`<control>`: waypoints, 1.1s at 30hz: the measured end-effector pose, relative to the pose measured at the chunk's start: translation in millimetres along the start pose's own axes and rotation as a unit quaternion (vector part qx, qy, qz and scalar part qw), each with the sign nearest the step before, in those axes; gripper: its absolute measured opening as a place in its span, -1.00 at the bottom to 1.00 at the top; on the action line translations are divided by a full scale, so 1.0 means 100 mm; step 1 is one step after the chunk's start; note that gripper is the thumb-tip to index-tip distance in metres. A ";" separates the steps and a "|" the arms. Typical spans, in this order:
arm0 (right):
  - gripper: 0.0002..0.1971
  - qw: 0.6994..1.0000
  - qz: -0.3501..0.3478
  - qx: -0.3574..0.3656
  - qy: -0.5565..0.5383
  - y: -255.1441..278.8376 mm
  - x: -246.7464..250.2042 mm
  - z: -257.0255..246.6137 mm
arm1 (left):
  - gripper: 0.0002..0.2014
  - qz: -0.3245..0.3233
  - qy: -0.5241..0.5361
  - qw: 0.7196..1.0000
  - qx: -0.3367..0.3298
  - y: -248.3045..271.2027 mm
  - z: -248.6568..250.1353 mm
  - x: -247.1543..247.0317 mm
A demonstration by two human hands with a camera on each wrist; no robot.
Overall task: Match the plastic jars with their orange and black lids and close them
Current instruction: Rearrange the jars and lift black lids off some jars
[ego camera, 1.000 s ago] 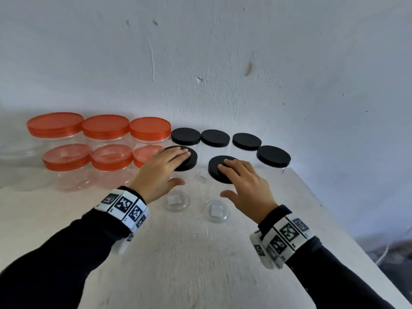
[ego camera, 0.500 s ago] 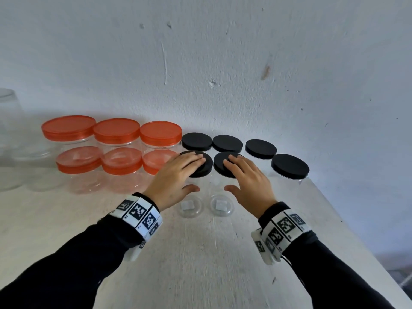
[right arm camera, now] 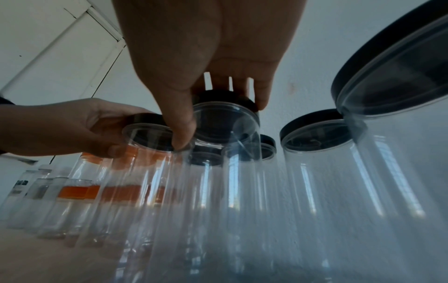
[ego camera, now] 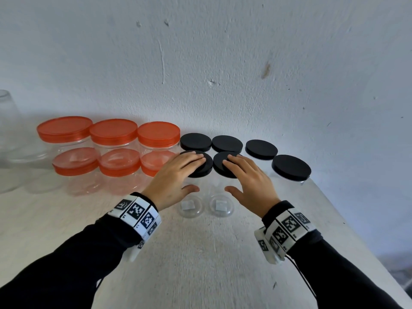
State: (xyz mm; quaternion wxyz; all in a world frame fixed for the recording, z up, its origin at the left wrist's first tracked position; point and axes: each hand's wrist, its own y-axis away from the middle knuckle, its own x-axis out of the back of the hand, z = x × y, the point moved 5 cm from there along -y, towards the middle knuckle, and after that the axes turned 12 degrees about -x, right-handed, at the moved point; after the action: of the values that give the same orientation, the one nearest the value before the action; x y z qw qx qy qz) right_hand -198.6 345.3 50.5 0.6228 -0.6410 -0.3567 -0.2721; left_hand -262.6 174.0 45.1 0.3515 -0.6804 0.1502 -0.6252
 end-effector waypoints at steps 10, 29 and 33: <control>-0.29 1.000 0.001 -0.008 0.018 -0.03 -0.03 -0.01 | -0.31 -0.011 -0.028 1.000 -0.002 -0.04 -0.01 -0.03; -0.48 0.948 -0.075 -0.309 -0.012 0.19 0.49 1.11 | -0.46 -0.065 -0.009 0.998 0.019 -0.41 0.22 -0.21; -0.49 0.934 -0.077 -0.348 0.007 0.26 0.58 1.24 | -0.48 -0.031 -0.001 0.999 0.019 -0.41 0.23 -0.19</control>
State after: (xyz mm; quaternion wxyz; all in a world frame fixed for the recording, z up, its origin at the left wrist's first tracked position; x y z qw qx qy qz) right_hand -155.4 476.1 71.7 0.3405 -0.7861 -0.2837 -0.4308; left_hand -253.3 221.6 59.0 0.3455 -0.6781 0.1168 -0.6381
